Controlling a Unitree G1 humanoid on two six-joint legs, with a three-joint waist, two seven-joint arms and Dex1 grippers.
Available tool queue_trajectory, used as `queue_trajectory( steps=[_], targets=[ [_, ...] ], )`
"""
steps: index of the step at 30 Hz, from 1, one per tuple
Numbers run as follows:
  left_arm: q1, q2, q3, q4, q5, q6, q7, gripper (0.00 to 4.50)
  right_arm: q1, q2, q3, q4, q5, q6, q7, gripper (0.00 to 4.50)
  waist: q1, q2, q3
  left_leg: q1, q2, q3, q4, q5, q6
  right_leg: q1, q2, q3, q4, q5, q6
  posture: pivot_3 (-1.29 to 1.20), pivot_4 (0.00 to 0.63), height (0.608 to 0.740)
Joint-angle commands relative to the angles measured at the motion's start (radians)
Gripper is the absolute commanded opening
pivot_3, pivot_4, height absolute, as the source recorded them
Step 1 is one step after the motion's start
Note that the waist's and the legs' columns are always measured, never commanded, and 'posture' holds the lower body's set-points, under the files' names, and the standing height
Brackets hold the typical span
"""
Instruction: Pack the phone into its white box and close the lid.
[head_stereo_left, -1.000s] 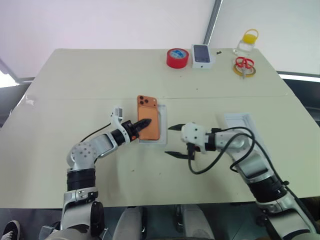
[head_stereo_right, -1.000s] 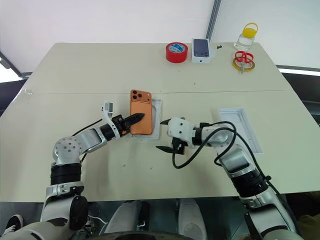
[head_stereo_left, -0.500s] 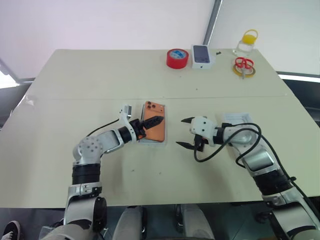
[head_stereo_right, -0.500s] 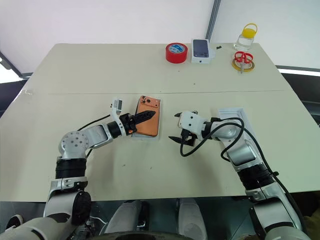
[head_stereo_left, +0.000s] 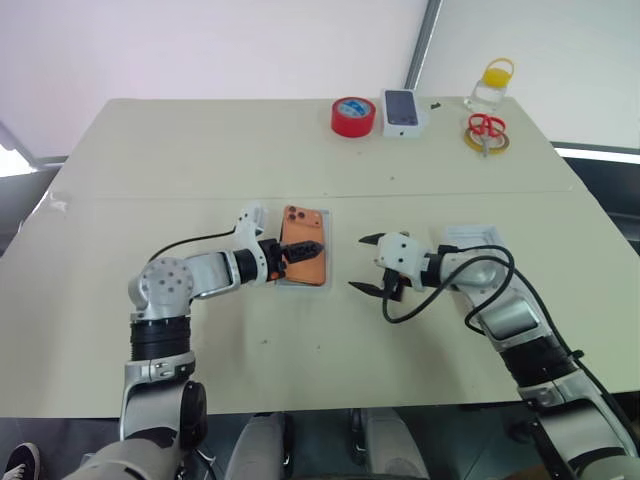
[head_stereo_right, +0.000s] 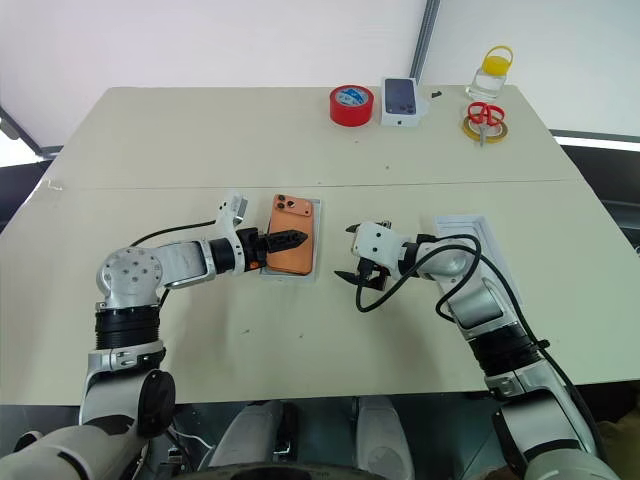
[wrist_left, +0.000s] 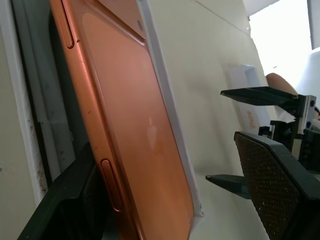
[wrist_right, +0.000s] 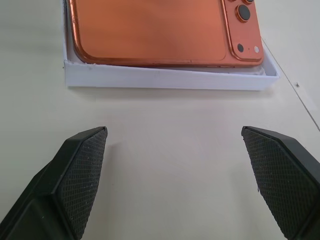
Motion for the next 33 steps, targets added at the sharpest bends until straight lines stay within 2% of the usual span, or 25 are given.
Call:
queue_trajectory(
  steps=[1,2,8,18,23,26,29,31,32,33],
  targets=[
    [0.003,0.1,-0.123,-0.092,0.113,-0.034,-0.034,3.79,-0.03,0.009,-0.002,0.008,-0.008,-0.03,-0.011,4.5,-0.001,0.0,0.0,0.0,0.0,0.0,0.0,0.0,0.0,0.0,0.0,0.0,0.0,0.0,0.0,0.0,0.15,0.74],
    [0.009,0.126,-0.163,-0.109,0.14,-0.05,-0.053,3.79,-0.034,0.011,-0.002,0.013,-0.008,-0.031,-0.011,4.5,-0.001,0.0,0.0,0.0,0.0,0.0,0.0,0.0,-0.001,0.0,0.0,0.0,0.0,0.0,0.0,0.0,0.15,0.74],
    [-0.008,0.148,-0.168,-0.144,0.155,-0.037,-0.09,3.79,-0.052,0.023,0.001,0.041,-0.012,-0.044,-0.017,4.5,0.001,0.0,0.0,0.0,0.0,0.0,-0.001,0.001,-0.001,0.0,0.0,0.001,0.0,-0.002,-0.003,0.0,0.15,0.74],
    [-0.1,0.094,0.081,-0.114,0.045,0.207,-0.092,3.79,-0.049,0.038,0.011,0.048,-0.027,-0.058,-0.017,4.5,0.001,0.0,0.0,0.0,0.0,0.0,-0.001,0.001,-0.001,0.0,0.0,0.0,0.0,0.0,0.0,0.0,0.15,0.74],
    [-0.119,0.129,0.141,-0.112,-0.013,0.267,-0.123,3.79,-0.056,0.038,0.012,0.063,-0.028,-0.065,-0.013,4.5,0.001,0.0,0.0,0.0,0.0,0.0,0.0,0.002,-0.003,0.0,0.0,0.0,0.0,0.0,0.0,0.0,0.15,0.74],
    [-0.115,0.153,0.143,-0.121,0.007,0.27,-0.124,3.79,-0.062,0.04,0.013,0.07,-0.031,-0.07,-0.015,4.5,0.001,0.0,0.0,0.0,0.0,0.0,-0.001,0.003,-0.006,0.0,0.0,0.0,0.0,0.0,0.0,0.0,0.15,0.74],
    [-0.086,0.209,0.106,-0.152,0.066,0.163,-0.15,3.79,-0.063,0.041,0.01,0.072,-0.031,-0.072,-0.015,4.5,-0.001,0.0,0.0,0.0,0.0,0.0,-0.001,0.004,-0.006,0.0,0.0,0.0,0.0,0.0,0.0,0.0,0.15,0.74],
    [-0.061,0.248,0.056,-0.158,0.152,0.026,-0.159,3.79,-0.066,0.04,0.008,0.078,-0.035,-0.075,-0.019,4.5,0.0,0.0,0.0,0.0,0.0,0.0,-0.001,0.004,-0.008,-0.001,0.0,0.001,0.001,0.0,0.0,0.0,0.15,0.74],
    [-0.018,0.294,-0.025,-0.159,0.251,-0.108,-0.186,3.55,-0.073,0.044,0.001,0.092,-0.041,-0.074,-0.038,4.5,-0.001,0.0,0.0,0.0,0.0,0.0,-0.001,0.004,-0.008,-0.001,0.0,0.0,0.001,0.0,0.0,0.0,0.15,0.74],
    [0.017,0.321,-0.079,-0.152,0.321,-0.216,-0.216,3.24,-0.081,0.048,-0.007,0.107,-0.043,-0.065,-0.054,4.25,-0.001,0.001,0.0,0.0,0.0,0.0,-0.001,0.005,-0.009,-0.001,0.0,0.001,0.001,0.0,0.0,0.0,0.15,0.74]
  ],
)
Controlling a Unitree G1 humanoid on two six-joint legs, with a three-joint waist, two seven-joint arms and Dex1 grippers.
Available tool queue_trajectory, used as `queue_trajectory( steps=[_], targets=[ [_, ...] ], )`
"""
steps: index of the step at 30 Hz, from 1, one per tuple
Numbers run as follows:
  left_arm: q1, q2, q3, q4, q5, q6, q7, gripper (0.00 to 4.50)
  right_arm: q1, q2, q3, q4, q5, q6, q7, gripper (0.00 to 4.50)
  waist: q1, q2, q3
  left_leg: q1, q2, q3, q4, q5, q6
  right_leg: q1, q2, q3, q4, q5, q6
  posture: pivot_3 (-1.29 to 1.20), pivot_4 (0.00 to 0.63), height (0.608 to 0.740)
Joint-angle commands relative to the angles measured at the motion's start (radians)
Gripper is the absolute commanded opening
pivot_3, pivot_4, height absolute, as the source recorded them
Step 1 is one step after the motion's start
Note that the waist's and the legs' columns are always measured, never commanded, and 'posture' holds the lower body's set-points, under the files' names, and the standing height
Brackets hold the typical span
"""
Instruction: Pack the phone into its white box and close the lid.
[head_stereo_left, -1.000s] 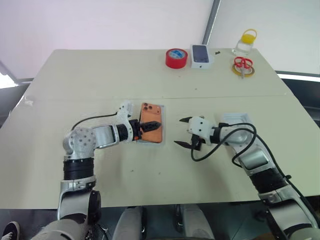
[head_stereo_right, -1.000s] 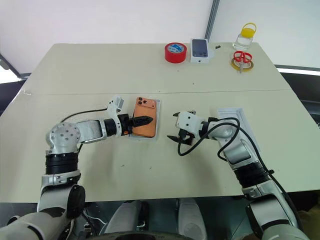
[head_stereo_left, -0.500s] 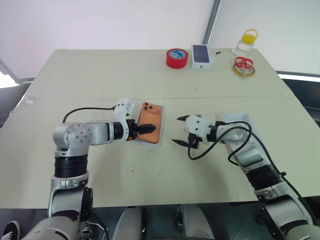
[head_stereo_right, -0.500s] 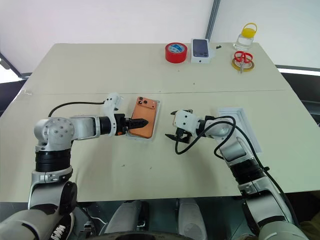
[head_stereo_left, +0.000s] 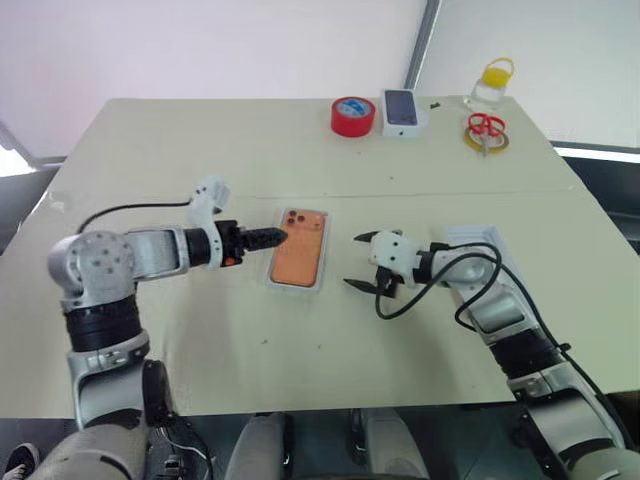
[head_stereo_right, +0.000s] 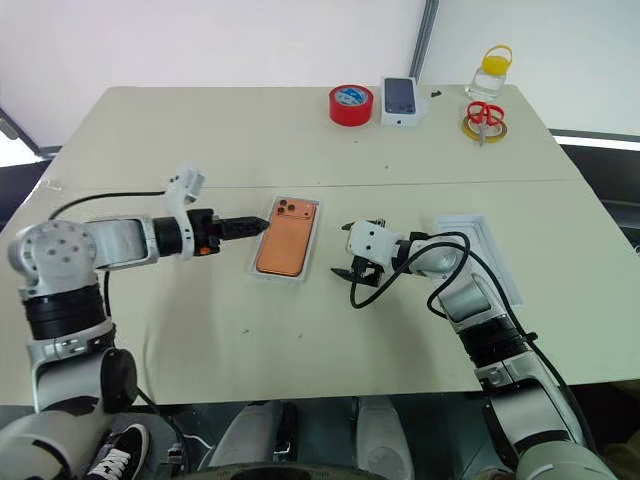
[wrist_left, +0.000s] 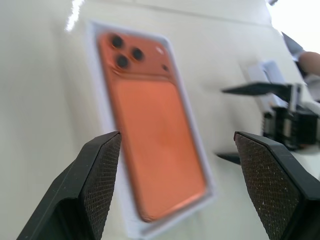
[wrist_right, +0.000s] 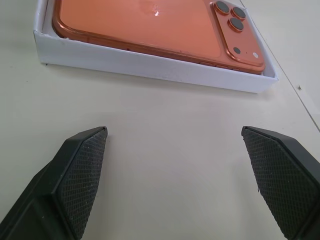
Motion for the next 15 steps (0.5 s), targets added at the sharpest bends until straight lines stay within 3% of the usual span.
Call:
queue_trajectory(
  steps=[1,4,6,7,9,11,15],
  targets=[
    [0.082,0.076,-0.147,-0.01,0.208,-0.32,-0.082,2.93,-0.038,0.012,-0.03,0.021,-0.006,-0.001,-0.049,3.96,0.0,0.0,0.0,0.0,0.0,0.001,0.0,0.0,0.0,0.0,0.0,0.001,0.0,0.0,-0.001,0.0,0.15,0.74],
    [0.144,0.086,-0.299,0.058,0.42,-0.629,-0.093,1.33,-0.058,0.009,-0.026,0.065,-0.046,-0.037,-0.105,2.56,0.007,0.001,0.0,0.0,0.0,0.001,-0.001,0.0,-0.001,-0.001,-0.001,0.001,0.0,-0.002,-0.004,0.0,0.15,0.74],
    [0.154,0.04,-0.316,0.111,0.437,-0.708,-0.125,0.32,-0.063,0.013,-0.01,0.079,-0.061,-0.058,-0.113,1.55,0.014,0.001,0.0,-0.002,0.0,0.001,0.0,0.0,0.0,-0.001,-0.001,0.001,-0.001,-0.002,-0.004,0.0,0.15,0.74],
    [0.153,0.022,-0.311,0.131,0.433,-0.723,-0.14,0.0,-0.064,0.015,-0.004,0.083,-0.066,-0.067,-0.115,1.04,0.018,0.0,0.0,-0.002,-0.001,0.001,0.0,-0.001,0.002,-0.001,-0.002,0.001,-0.001,-0.002,-0.004,0.0,0.15,0.74],
    [0.158,0.029,-0.383,0.192,0.539,-0.838,-0.157,0.0,-0.071,0.037,0.004,0.09,-0.077,-0.071,-0.136,0.04,0.019,0.0,0.0,-0.002,0.0,0.001,0.001,-0.003,0.005,-0.002,-0.002,0.001,-0.001,-0.001,-0.004,0.0,0.15,0.74],
    [0.158,0.027,-0.434,0.253,0.604,-0.912,-0.185,0.0,-0.073,0.062,0.009,0.093,-0.082,-0.063,-0.144,0.04,0.018,0.0,0.0,-0.002,0.0,0.001,0.0,-0.003,0.006,-0.002,-0.002,0.001,-0.001,-0.001,-0.004,0.0,0.15,0.74],
    [0.155,0.015,-0.49,0.304,0.635,-0.9,-0.277,0.0,-0.062,0.08,0.036,0.086,-0.11,-0.067,-0.148,0.04,0.02,0.001,0.0,-0.002,0.0,0.002,0.0,-0.003,0.007,-0.003,-0.001,0.001,0.0,-0.001,-0.004,0.0,0.15,0.74]
  ],
)
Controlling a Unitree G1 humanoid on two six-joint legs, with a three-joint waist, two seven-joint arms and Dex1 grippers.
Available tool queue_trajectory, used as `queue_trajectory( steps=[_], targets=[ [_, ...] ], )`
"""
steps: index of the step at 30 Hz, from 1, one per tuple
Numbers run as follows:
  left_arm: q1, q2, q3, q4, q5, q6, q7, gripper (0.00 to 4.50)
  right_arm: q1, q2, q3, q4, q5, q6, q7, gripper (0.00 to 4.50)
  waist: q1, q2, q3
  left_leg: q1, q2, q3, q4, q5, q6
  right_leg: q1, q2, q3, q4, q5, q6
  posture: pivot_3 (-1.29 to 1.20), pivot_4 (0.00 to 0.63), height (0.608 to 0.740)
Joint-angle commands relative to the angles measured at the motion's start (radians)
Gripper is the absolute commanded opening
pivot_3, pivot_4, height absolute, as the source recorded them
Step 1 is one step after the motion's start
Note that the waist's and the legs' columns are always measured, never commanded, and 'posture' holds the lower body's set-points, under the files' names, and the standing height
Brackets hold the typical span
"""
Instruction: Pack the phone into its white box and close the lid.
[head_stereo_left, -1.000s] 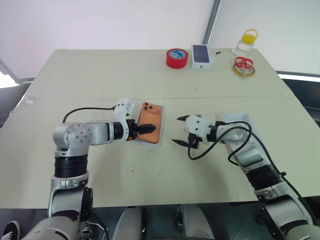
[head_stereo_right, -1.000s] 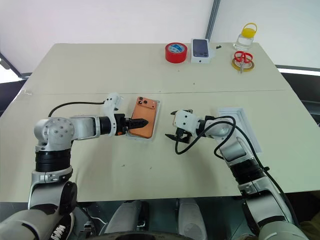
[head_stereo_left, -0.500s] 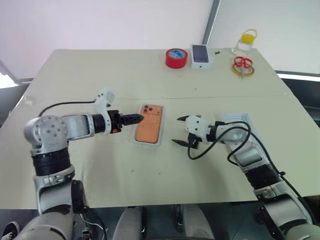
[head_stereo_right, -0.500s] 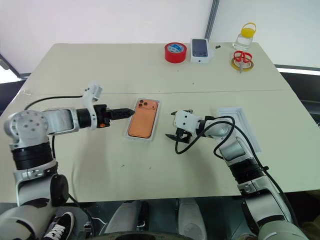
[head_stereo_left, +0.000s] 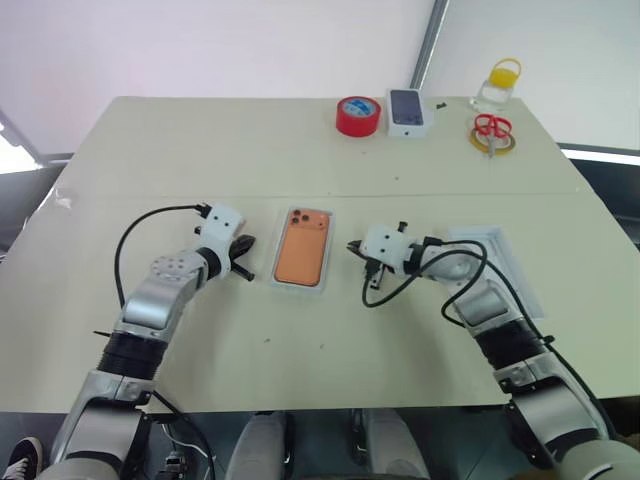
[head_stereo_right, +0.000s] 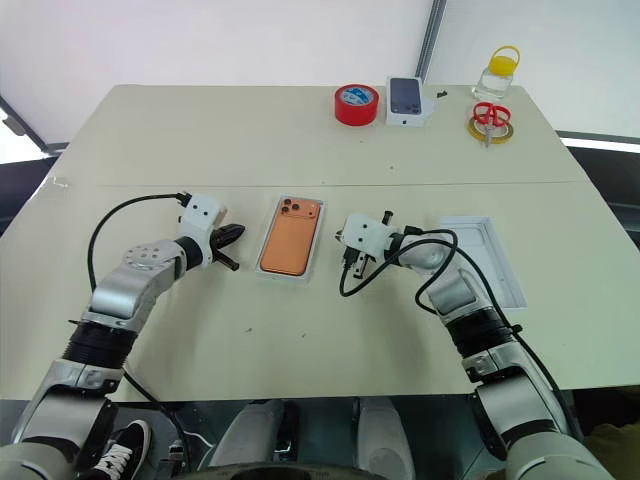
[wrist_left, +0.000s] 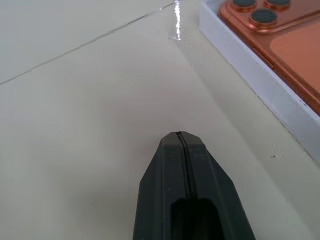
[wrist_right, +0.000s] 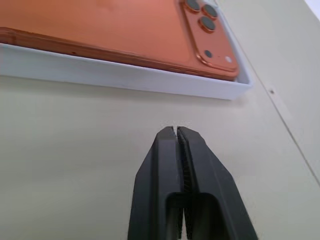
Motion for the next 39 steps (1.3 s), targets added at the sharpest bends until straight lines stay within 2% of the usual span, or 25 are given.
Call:
queue_trajectory(
  steps=[1,3,10,18,22,32,39],
  targets=[
    [0.006,-0.001,-0.075,0.035,0.049,0.01,-0.09,0.0,-0.01,0.013,0.008,-0.029,-0.01,-0.01,-0.008,0.04,0.004,0.0,0.0,0.0,0.0,0.0,0.0,0.0,0.0,0.0,0.0,0.0,0.0,0.0,0.0,0.0,0.15,0.74],
    [0.004,-0.01,-0.106,0.032,0.06,0.017,-0.138,0.0,-0.008,0.014,0.008,-0.032,-0.012,-0.006,-0.009,0.04,0.007,0.001,-0.001,0.0,0.0,0.0,0.001,-0.001,0.002,0.001,0.0,0.0,0.0,0.0,0.0,0.0,0.15,0.74],
    [-0.078,-0.173,-0.131,-0.013,0.002,0.075,-0.257,0.0,0.011,-0.061,-0.028,-0.04,-0.012,-0.012,0.014,0.04,0.021,0.002,-0.001,0.002,-0.003,-0.001,0.004,-0.002,0.005,0.007,-0.002,-0.002,-0.001,0.0,0.0,0.0,0.15,0.74],
    [-0.166,-0.363,-0.23,0.101,0.088,0.029,-0.261,0.0,0.12,-0.223,-0.081,-0.098,-0.007,-0.036,0.064,0.04,0.038,0.001,-0.001,0.001,-0.004,0.0,0.005,-0.003,0.008,0.007,-0.003,-0.002,-0.002,0.0,0.002,0.0,0.15,0.74],
    [-0.187,-0.451,-0.228,0.167,0.111,0.003,-0.247,0.0,0.176,-0.292,-0.113,-0.115,-0.007,-0.047,0.075,0.04,0.041,0.001,-0.001,0.002,-0.004,-0.001,0.005,-0.003,0.008,0.009,-0.003,-0.002,-0.005,-0.001,0.002,0.0,0.15,0.74],
    [-0.184,-0.505,-0.211,0.231,0.166,-0.052,-0.223,0.0,0.187,-0.35,-0.148,-0.081,-0.014,-0.061,0.07,0.04,0.038,0.001,-0.001,0.002,-0.004,-0.001,0.006,-0.003,0.01,0.011,-0.003,-0.002,-0.01,0.0,0.003,0.0,0.15,0.74],
    [-0.204,-0.495,-0.206,0.288,0.209,-0.108,-0.212,0.0,0.222,-0.377,-0.16,-0.11,-0.011,-0.05,0.088,0.04,0.038,0.001,-0.001,0.002,-0.004,-0.001,0.006,-0.003,0.01,0.011,-0.003,-0.002,-0.01,0.0,0.003,0.0,0.15,0.74]
  ],
)
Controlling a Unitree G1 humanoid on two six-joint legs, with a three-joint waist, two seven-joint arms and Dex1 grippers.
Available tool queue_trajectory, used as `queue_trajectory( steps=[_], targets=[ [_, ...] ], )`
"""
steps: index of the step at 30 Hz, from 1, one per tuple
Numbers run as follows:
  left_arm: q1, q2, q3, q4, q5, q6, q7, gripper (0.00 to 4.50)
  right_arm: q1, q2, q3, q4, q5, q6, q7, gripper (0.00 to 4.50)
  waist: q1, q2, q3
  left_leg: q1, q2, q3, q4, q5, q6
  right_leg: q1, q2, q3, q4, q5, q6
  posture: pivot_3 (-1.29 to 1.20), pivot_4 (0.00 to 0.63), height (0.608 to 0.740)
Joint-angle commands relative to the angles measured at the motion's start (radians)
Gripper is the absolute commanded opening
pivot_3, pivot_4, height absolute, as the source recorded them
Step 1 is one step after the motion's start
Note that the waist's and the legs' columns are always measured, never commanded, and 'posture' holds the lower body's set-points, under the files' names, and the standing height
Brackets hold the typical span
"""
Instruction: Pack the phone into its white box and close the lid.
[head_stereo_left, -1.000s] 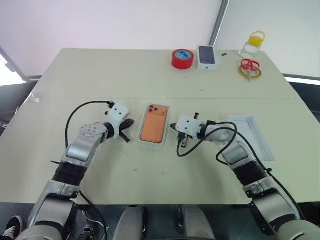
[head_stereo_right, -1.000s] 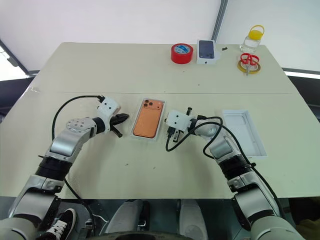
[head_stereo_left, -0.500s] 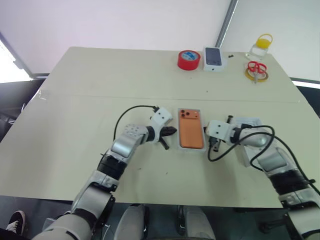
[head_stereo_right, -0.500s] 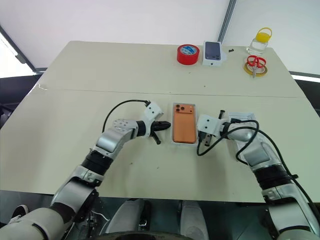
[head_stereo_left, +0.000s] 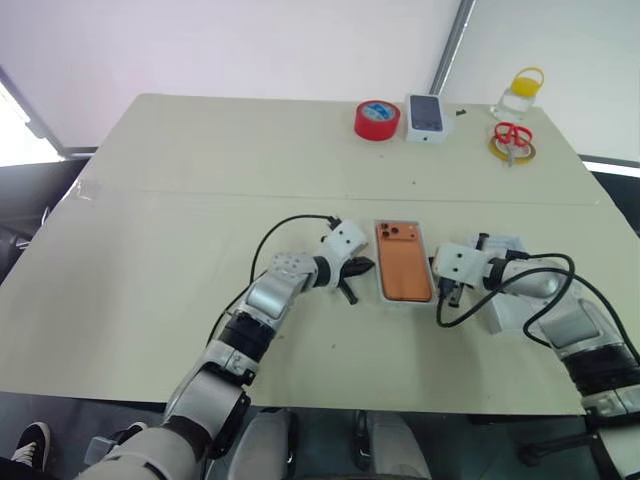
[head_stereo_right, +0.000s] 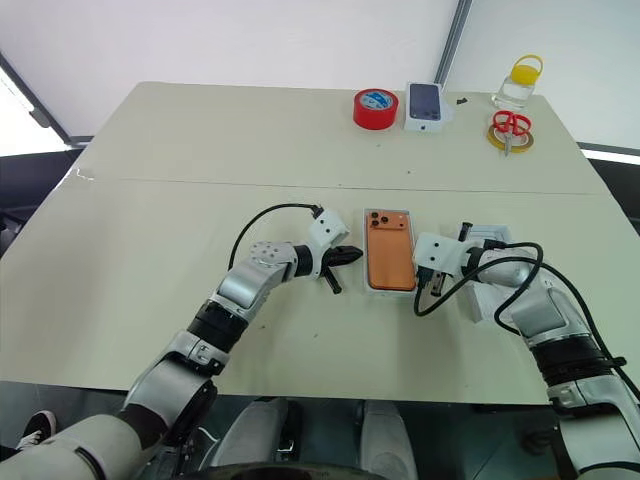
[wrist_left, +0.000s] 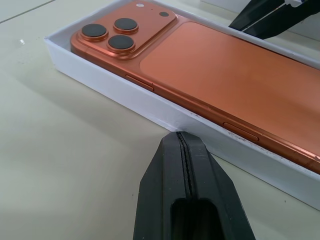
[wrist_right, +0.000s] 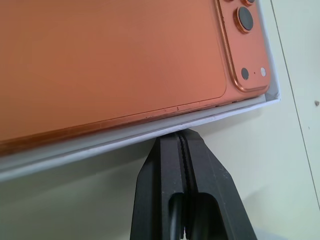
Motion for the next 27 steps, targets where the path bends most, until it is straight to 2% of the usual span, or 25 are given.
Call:
queue_trajectory(
  steps=[1,9,13,15,17,22,23,27],
  targets=[
    [-0.004,-0.003,-0.033,0.022,0.024,-0.022,-0.013,0.0,0.024,-0.023,-0.014,-0.03,0.009,0.012,0.021,0.04,-0.002,0.0,0.0,0.0,0.0,0.0,0.0,0.0,0.0,0.0,0.0,0.0,0.0,0.0,0.0,0.0,0.15,0.74],
    [0.045,0.04,-0.016,-0.058,0.007,-0.01,-0.045,0.0,0.015,-0.033,-0.058,-0.031,0.016,0.009,-0.02,0.04,-0.006,0.0,0.0,0.0,0.001,0.0,0.0,0.0,0.0,0.0,0.0,0.0,0.0,0.0,0.0,0.0,0.15,0.74],
    [0.073,0.091,0.027,-0.12,-0.009,0.002,-0.034,0.0,0.049,-0.07,-0.128,-0.087,0.06,0.079,-0.009,0.04,-0.005,0.001,0.0,0.0,0.002,0.0,-0.001,0.0,0.0,-0.002,0.001,0.0,0.0,0.0,0.0,0.0,0.15,0.74],
    [0.077,0.145,0.048,-0.154,-0.021,-0.015,-0.059,0.53,0.063,-0.075,-0.198,-0.132,0.112,0.159,-0.011,0.54,-0.009,0.001,0.0,-0.001,0.002,0.001,-0.001,0.0,0.0,-0.002,0.001,0.0,0.0,0.0,0.0,0.0,0.15,0.74],
    [0.075,0.183,0.081,-0.178,-0.041,-0.044,-0.067,1.26,0.073,-0.059,-0.259,-0.185,0.175,0.257,-0.017,1.33,-0.016,0.001,0.0,0.0,0.003,0.001,-0.001,0.0,0.0,-0.003,0.002,0.0,0.001,0.0,0.0,0.0,0.15,0.74],
    [0.121,0.259,0.124,-0.283,-0.101,-0.163,-0.158,3.72,0.138,-0.037,-0.269,-0.333,0.168,0.402,-0.069,3.94,-0.026,0.001,0.0,-0.001,0.005,0.001,-0.002,0.0,0.0,-0.004,0.004,0.0,0.0,0.0,0.0,0.0,0.15,0.74],
    [0.132,0.271,0.135,-0.291,-0.104,-0.178,-0.156,3.73,0.158,-0.034,-0.27,-0.361,0.166,0.448,-0.078,4.37,-0.025,0.002,0.0,-0.001,0.005,0.001,-0.002,0.0,0.0,-0.004,0.003,0.0,0.0,0.0,-0.001,0.0,0.15,0.74],
    [0.187,0.301,0.181,-0.331,-0.142,-0.277,-0.176,3.73,0.212,0.003,-0.329,-0.464,0.238,0.689,-0.101,4.37,-0.028,0.002,0.0,-0.002,0.002,0.002,-0.001,0.0,0.0,-0.004,-0.001,0.001,0.0,0.0,-0.001,0.0,0.15,0.74]
  ],
)
